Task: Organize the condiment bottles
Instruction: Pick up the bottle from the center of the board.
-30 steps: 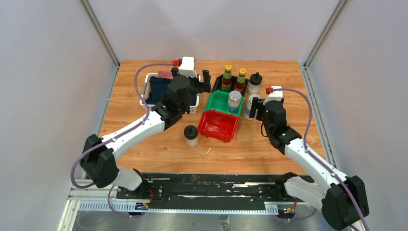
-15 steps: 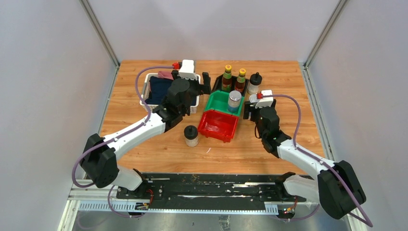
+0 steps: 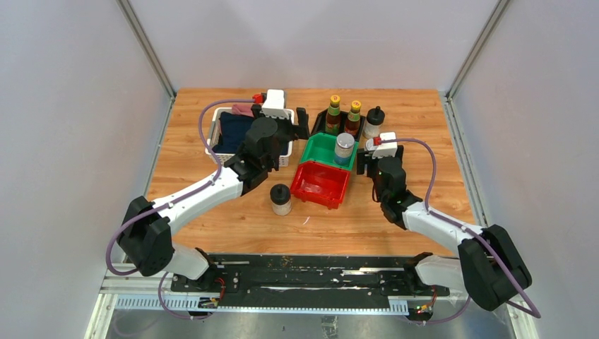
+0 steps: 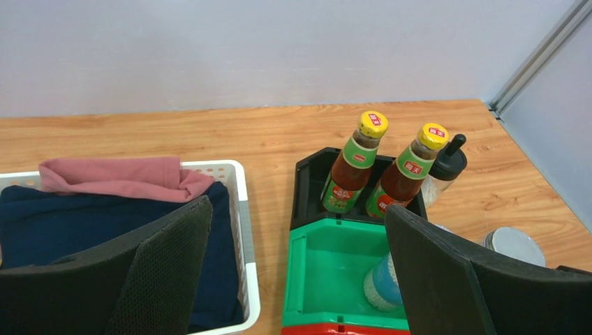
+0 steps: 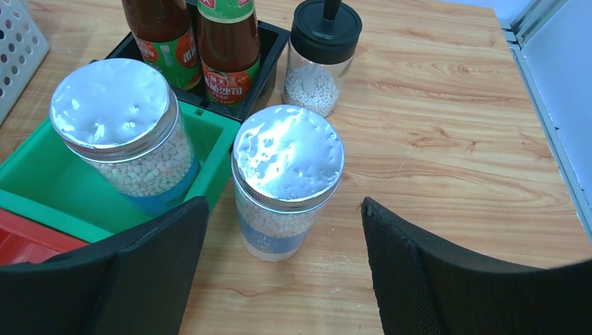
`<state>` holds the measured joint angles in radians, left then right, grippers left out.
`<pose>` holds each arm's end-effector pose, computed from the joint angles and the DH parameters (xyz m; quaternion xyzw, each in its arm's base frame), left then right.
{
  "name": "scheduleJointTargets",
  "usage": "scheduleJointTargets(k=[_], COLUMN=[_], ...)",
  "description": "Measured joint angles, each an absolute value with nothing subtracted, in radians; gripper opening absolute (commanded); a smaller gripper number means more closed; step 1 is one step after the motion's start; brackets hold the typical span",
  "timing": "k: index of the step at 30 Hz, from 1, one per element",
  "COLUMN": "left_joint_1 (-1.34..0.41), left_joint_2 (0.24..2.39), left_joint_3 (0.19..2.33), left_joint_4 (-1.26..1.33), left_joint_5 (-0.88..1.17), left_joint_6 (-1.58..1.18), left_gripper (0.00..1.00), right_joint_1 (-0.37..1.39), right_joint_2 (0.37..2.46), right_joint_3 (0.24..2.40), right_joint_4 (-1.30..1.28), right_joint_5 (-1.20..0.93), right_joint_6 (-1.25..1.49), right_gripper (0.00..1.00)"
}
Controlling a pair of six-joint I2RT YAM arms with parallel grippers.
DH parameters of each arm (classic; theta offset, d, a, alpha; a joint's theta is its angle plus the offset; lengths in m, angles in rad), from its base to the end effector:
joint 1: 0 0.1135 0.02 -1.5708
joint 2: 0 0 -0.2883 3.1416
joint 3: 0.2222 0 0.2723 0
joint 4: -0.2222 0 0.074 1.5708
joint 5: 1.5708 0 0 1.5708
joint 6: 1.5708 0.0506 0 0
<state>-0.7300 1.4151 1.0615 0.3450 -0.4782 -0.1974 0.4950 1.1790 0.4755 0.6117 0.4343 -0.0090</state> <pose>0.2869 -0.2255 0.3616 0.0207 0.7095 -0.1555 0.6870 0.2483 0.1098 0.2429 -0.0393 0.7349 0.0038 0.6771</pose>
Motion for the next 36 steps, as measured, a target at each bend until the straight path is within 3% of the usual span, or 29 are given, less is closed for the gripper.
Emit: scheduleJointTargets(k=[36], left_joint_1=[-0.73], left_joint_2=[1.415], left_joint_3=[1.052], left_joint_4=[0.364], left_joint_5=[-0.479], left_joint_6=[-0.181], left_gripper=[0.97], right_joint_1=[0.445], right_joint_2=[1.278], right_joint_3=[0.478], right_joint_4=[0.765], right_joint_5=[0.471], right_joint_6=[0.062], right_gripper=[0.85])
